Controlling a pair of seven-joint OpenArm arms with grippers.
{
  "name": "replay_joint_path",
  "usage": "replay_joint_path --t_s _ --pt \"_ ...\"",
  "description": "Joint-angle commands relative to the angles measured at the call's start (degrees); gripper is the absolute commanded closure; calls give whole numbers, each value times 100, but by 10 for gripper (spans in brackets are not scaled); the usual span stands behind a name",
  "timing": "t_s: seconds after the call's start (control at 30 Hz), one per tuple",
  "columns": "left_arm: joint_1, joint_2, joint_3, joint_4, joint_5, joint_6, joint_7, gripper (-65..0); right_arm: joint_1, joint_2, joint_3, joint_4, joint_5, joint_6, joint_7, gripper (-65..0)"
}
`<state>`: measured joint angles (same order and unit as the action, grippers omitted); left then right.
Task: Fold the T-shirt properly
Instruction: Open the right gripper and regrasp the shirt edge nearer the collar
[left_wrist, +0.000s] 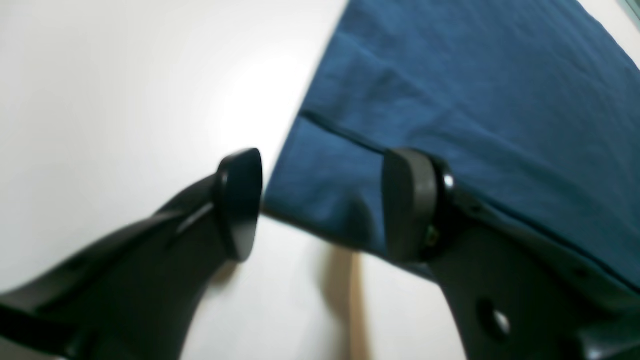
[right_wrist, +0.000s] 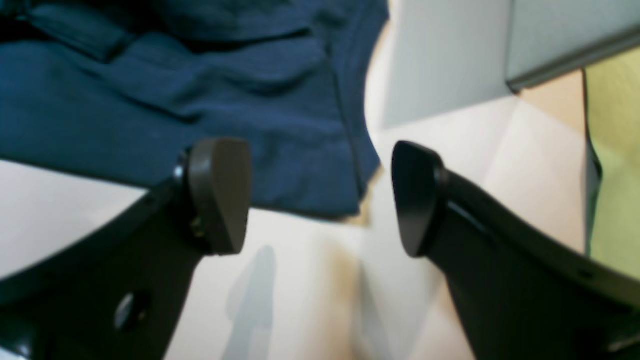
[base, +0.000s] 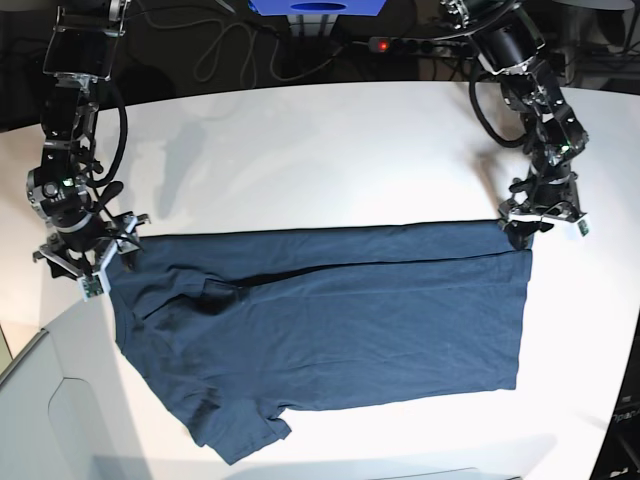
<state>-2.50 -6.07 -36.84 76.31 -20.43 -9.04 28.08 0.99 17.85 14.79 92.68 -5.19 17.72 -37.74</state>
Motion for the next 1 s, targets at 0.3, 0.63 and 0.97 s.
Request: replay_joint_path --t_s 0.3,0.63,0.97 --pt "-88 -171 14 -242 -54 -50 -69 -362 107 242 64 81 14 35 121 -420" --pt "-88 -163 22 -251 -54 -50 -69 0 512 347 469 -860 49 44 121 -422" --pt "-71 -171 22 -251 -54 -59 -69 0 1013 163 469 -1835 49 949 130 -421"
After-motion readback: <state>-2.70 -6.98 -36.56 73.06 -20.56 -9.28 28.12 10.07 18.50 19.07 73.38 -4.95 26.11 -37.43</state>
